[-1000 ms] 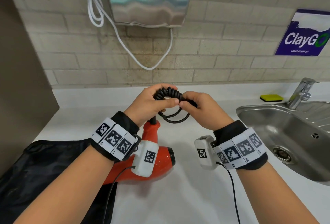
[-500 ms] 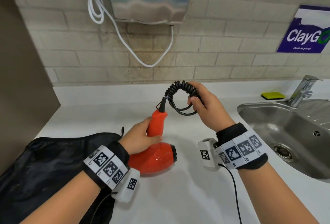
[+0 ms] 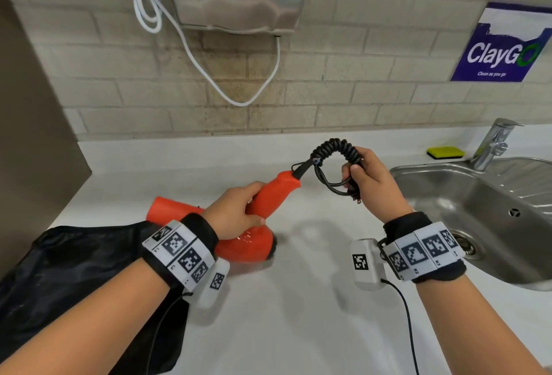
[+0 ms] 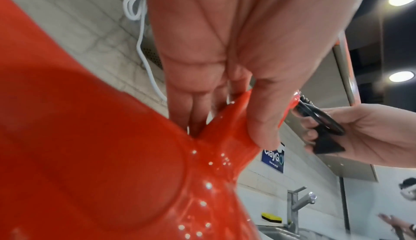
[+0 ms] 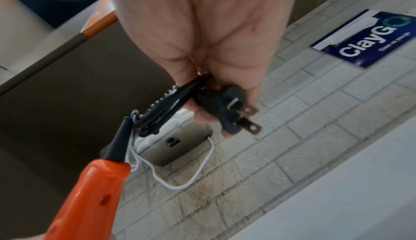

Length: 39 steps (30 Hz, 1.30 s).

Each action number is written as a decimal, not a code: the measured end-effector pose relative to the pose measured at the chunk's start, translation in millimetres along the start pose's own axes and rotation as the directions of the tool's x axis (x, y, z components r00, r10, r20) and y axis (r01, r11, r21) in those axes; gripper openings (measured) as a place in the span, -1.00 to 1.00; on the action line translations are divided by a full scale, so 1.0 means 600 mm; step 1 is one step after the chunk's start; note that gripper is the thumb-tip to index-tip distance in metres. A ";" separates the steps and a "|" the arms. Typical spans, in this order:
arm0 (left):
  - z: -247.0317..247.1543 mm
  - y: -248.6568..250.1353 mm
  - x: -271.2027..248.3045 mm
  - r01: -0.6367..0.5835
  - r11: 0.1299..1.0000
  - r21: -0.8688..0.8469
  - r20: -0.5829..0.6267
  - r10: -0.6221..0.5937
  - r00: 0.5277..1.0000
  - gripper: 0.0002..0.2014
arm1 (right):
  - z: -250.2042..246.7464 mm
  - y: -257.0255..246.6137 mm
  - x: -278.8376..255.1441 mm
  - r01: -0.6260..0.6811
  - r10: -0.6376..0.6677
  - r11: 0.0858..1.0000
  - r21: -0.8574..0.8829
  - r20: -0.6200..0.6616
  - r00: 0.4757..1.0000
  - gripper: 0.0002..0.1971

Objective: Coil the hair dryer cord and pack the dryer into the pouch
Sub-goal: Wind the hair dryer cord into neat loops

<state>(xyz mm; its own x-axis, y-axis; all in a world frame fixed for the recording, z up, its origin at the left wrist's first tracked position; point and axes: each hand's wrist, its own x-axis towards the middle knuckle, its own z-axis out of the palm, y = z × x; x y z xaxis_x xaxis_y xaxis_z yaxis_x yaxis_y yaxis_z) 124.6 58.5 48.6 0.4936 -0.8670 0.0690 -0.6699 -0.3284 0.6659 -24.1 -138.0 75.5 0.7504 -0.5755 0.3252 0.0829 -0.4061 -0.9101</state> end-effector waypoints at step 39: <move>0.063 -0.042 0.098 -0.383 0.513 0.768 0.480 -0.065 0.875 -0.47 | 0.046 0.137 -0.031 -0.260 0.675 0.549 -0.794 0.238 0.698 -0.61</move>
<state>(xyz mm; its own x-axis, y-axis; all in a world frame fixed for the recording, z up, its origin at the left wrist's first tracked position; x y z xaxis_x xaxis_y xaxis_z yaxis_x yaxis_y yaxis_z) 149.7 1.7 7.7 0.2093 -0.9170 -0.3395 -0.9588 -0.1242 -0.2556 -12.9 -141.0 -12.6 0.7361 -0.5070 -0.4484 -0.6704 -0.6371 -0.3803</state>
